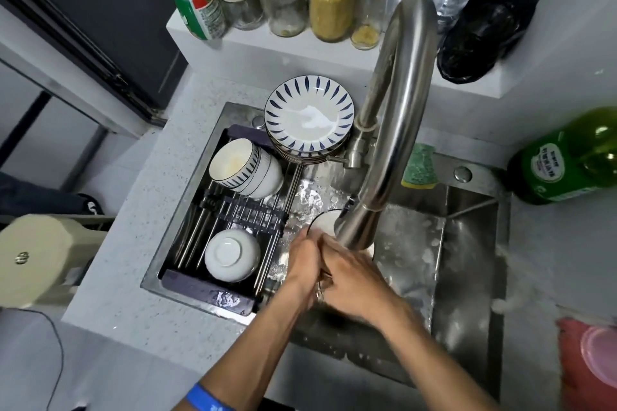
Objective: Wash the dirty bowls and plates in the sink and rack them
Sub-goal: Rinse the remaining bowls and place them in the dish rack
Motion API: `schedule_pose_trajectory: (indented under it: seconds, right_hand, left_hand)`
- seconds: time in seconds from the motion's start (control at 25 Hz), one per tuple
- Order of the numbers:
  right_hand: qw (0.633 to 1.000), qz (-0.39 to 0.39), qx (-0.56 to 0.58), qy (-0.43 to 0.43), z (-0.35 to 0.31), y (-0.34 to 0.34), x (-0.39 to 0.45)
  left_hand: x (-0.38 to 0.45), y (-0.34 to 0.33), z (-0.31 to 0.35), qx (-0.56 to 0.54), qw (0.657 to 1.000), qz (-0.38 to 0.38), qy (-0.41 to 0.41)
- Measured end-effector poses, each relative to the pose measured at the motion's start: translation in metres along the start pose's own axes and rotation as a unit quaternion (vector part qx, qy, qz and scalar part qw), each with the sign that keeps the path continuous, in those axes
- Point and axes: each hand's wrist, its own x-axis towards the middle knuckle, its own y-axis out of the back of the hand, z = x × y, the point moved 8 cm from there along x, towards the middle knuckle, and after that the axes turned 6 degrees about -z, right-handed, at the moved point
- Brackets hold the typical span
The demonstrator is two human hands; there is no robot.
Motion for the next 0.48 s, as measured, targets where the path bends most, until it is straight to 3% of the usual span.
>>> schedule_pose_trajectory:
  seconds: [0.08,0.2,0.32,0.44,0.48]
  right_hand:
    - [0.996,0.01,-0.083,-0.006,0.0,0.003,0.005]
    - [1.0,-0.013,-0.01,-0.002,0.011,0.001,0.006]
    - [0.99,0.055,-0.13,0.007,0.008,0.003,0.003]
    - [0.995,0.095,0.036,0.016,0.014,0.002,0.0]
    - [0.994,0.088,0.016,0.061,0.008,-0.001,-0.001]
  left_hand:
    - [-0.002,-0.001,0.004,0.008,1.0,0.006,-0.027]
    - [-0.002,0.0,0.014,-0.002,1.0,0.001,-0.018]
    - [-0.004,-0.002,0.022,0.033,0.999,-0.007,-0.036]
    - [-0.009,0.009,0.035,0.059,0.992,0.029,-0.106]
    - [-0.011,0.005,0.035,0.091,0.991,0.004,-0.094]
